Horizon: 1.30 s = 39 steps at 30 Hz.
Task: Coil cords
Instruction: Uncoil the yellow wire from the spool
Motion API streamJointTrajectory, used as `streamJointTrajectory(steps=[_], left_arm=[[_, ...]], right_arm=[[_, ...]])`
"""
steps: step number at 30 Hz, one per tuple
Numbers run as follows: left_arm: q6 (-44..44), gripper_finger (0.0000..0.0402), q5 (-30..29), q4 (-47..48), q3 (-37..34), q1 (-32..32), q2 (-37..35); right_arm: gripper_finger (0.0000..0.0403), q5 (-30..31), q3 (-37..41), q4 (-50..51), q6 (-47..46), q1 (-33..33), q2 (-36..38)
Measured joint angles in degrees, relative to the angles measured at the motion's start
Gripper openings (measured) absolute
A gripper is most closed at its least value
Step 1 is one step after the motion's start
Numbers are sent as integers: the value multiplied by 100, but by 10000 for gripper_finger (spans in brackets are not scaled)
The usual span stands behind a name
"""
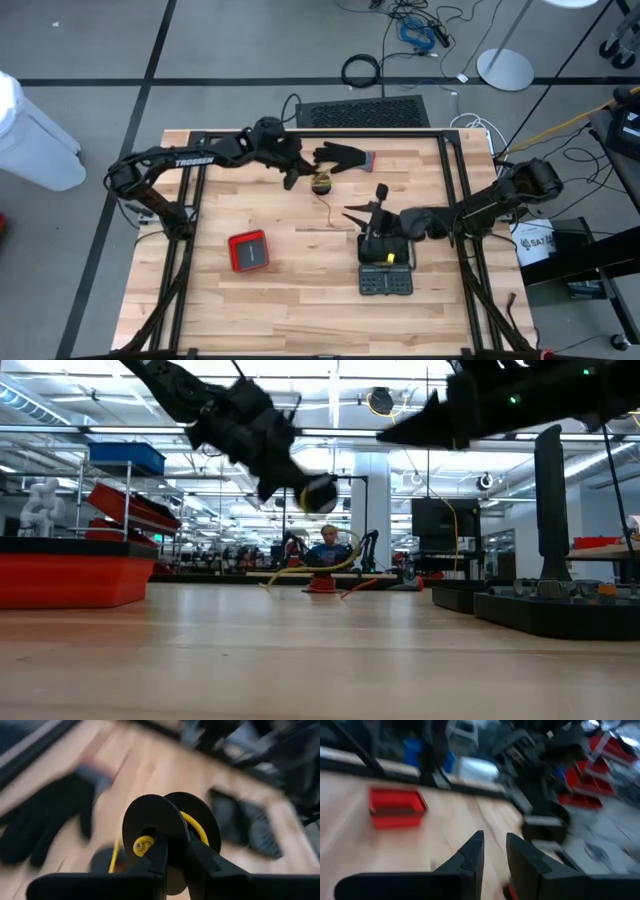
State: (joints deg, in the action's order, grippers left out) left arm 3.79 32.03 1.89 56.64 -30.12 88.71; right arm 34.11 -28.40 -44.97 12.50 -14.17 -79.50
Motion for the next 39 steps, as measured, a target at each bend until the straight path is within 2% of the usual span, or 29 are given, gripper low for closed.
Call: streamJointTrajectory(steps=[2, 6, 11, 19, 25, 30, 39], left_arm=[[56, 39, 101, -503, 0, 170, -50], [180, 38, 105, -1209, 4, 498, -62], [136, 38, -224, -1707, 4, 758, -61], [143, 40, -377, -2468, 4, 900, -60], [87, 43, -519, -2561, 4, 1011, -60], [29, 45, -587, -2661, 4, 1106, -60], [-10, 46, -850, -3012, 4, 1244, -60]], right_arm=[[70, -465, 0, -400, 170, 176, 0], [70, -909, 0, -721, 350, 540, 0], [70, -1781, -1, -543, -241, 1016, 0], [70, -1929, 0, -441, -513, 1305, -2], [70, -1989, 0, -410, -587, 1481, -2], [70, -2420, 0, -421, -737, 1689, -28], [70, -2482, 9, -1020, -886, 1792, -675]])
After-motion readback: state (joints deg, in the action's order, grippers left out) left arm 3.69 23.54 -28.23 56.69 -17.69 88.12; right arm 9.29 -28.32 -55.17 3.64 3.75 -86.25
